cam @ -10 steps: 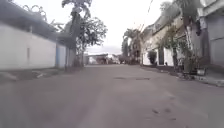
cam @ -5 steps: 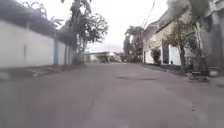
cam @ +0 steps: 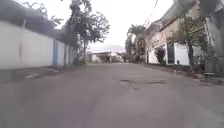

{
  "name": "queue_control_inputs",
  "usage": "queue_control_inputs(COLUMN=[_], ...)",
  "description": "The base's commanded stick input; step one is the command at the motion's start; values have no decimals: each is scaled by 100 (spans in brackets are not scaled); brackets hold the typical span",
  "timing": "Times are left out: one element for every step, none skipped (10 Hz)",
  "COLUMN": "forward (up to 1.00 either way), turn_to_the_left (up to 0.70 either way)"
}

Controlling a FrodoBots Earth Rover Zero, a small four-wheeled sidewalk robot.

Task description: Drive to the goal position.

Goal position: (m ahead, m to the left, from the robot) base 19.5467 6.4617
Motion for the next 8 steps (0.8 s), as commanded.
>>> queue_control_inputs(forward=[100,100,100,100,100,100,100,100], turn_to_the_left=[40,29,0,0,0,0,0,0])
